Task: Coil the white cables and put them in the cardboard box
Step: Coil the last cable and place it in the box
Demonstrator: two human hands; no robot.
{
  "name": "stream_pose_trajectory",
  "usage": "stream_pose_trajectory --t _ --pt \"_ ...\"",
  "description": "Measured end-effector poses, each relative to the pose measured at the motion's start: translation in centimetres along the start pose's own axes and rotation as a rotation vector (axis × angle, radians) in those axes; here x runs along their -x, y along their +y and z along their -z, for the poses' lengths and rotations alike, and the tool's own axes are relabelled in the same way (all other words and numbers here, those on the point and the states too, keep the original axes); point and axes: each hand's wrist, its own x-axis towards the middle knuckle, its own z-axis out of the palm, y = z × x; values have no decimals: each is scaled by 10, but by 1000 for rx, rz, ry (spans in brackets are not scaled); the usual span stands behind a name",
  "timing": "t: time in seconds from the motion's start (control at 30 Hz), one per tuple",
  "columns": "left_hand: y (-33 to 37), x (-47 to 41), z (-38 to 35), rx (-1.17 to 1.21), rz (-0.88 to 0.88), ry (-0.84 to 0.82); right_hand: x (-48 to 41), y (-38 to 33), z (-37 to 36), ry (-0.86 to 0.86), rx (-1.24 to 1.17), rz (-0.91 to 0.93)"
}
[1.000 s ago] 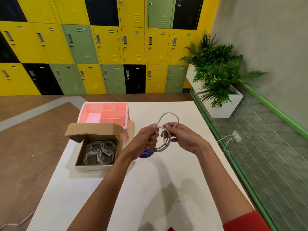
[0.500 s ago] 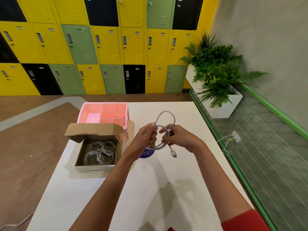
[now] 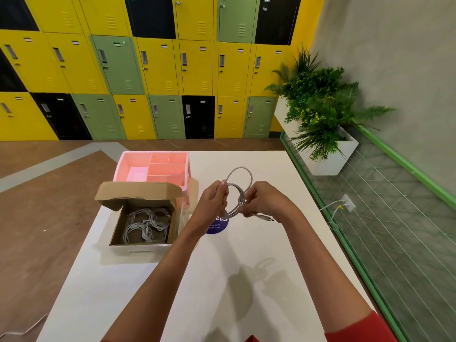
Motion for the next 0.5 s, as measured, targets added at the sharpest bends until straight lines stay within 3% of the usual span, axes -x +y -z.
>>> stream_pose_trajectory --t 0.3,0.5 --pt "-7 -3 3 -44 -11 53 1 -4 -8 -63 140 18" --pt "-10 -3 0 -51 -7 67 -4 -9 -12 278 372 75"
